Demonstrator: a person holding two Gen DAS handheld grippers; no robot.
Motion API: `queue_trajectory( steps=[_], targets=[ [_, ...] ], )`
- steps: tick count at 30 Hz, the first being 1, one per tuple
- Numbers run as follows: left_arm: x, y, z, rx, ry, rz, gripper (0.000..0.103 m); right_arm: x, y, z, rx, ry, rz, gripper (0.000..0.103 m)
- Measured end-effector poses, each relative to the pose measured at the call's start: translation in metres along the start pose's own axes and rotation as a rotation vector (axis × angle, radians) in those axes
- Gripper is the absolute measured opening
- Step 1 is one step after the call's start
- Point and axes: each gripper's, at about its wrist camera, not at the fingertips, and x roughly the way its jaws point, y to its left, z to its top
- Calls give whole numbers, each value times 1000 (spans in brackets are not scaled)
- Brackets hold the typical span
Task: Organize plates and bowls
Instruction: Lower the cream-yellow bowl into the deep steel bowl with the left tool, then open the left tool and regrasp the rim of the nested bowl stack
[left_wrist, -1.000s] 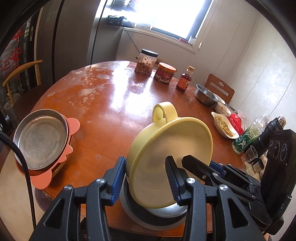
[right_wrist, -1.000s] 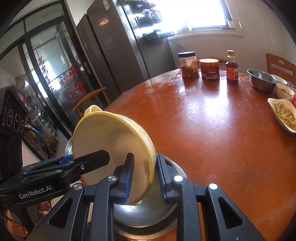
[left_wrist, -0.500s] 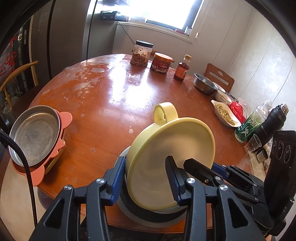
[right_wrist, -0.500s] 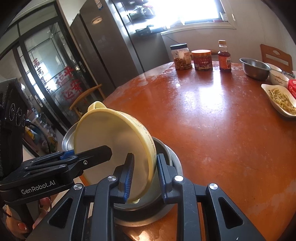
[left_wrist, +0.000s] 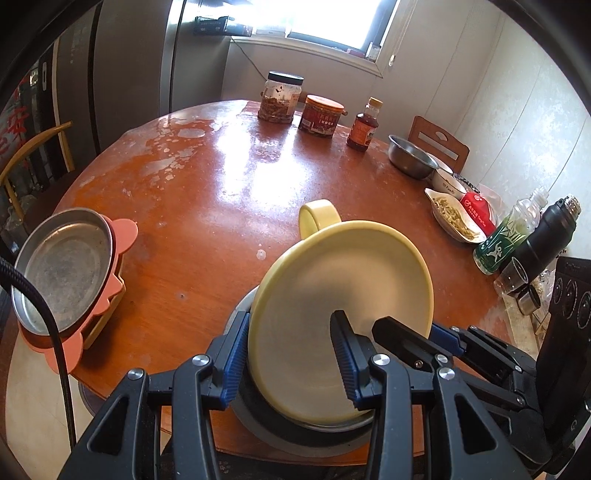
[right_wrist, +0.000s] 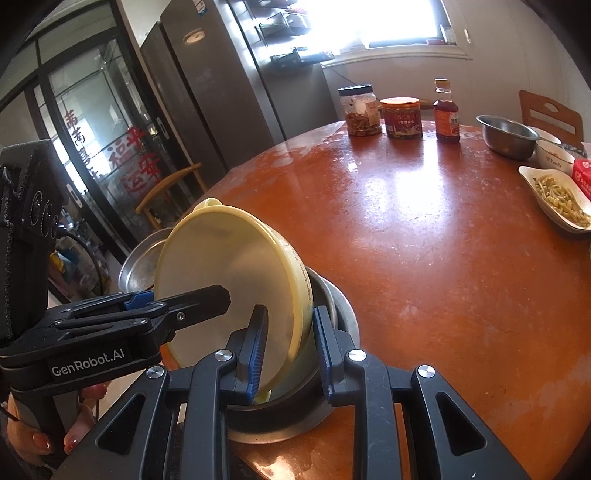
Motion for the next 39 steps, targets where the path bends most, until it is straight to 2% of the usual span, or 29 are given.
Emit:
queue_trajectory(
  steps=[10,13,19,23,25,29,39],
  targets=[
    [-1,-2,-1,28,-6,-1,45,-5,1,0,-15,-24,-41,32],
    [-2,-3,-2,38,-10,4,45,-9,-2,1,-6,-37,-43,37],
    [-4,-3,-2,46,-13,1,45,-16,-4,2,4,-49,-43,39],
    [-8,-3,-2,50,-24,6,49,-19,-6,2,17,-55,-43,41],
    [-11,-3,-2,56,-33,13,51,-21,-7,2,24,-62,-42,46],
    [-18,-3,-2,64,-54,20,57,-28,-7,4,29,-77,-46,50],
    [-35,1,-3,70,-96,37,62,-42,0,5,22,-111,-56,61]
  ],
)
